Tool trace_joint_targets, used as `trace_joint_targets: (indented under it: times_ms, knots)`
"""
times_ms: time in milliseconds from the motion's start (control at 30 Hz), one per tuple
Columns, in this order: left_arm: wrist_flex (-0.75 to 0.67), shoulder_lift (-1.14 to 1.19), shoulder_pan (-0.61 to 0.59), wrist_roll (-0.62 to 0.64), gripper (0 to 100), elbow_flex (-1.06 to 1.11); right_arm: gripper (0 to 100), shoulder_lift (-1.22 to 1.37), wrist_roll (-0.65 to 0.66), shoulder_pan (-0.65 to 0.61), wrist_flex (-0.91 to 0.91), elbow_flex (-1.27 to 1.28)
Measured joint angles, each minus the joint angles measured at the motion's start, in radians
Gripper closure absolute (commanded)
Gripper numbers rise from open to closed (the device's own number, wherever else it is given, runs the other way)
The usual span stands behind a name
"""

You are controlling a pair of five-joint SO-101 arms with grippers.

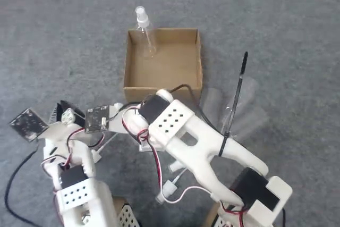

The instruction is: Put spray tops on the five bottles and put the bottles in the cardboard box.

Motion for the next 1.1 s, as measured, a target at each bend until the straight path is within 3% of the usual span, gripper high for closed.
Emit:
trace_joint_targets:
  times_ms: [367,800,1000,1100]
  knots:
    - [-0.057,0.0,-0.115,0.0,97,0.0,70.9,0.0,0.163,-0.002,-0.242,0.196]
    - [-0.057,0.0,-0.12,0.0,97,0.0,71.9,0.232,0.178,0.038,-0.358,0.144]
    - [-0.057,0.0,-0.117,0.0,97,0.0,88.3,0.247,0.176,0.083,-0.334,0.11]
    - [-0.057,0.0,-0.117,0.0,97,0.0,90.5,0.247,0.178,0.089,-0.334,0.11]
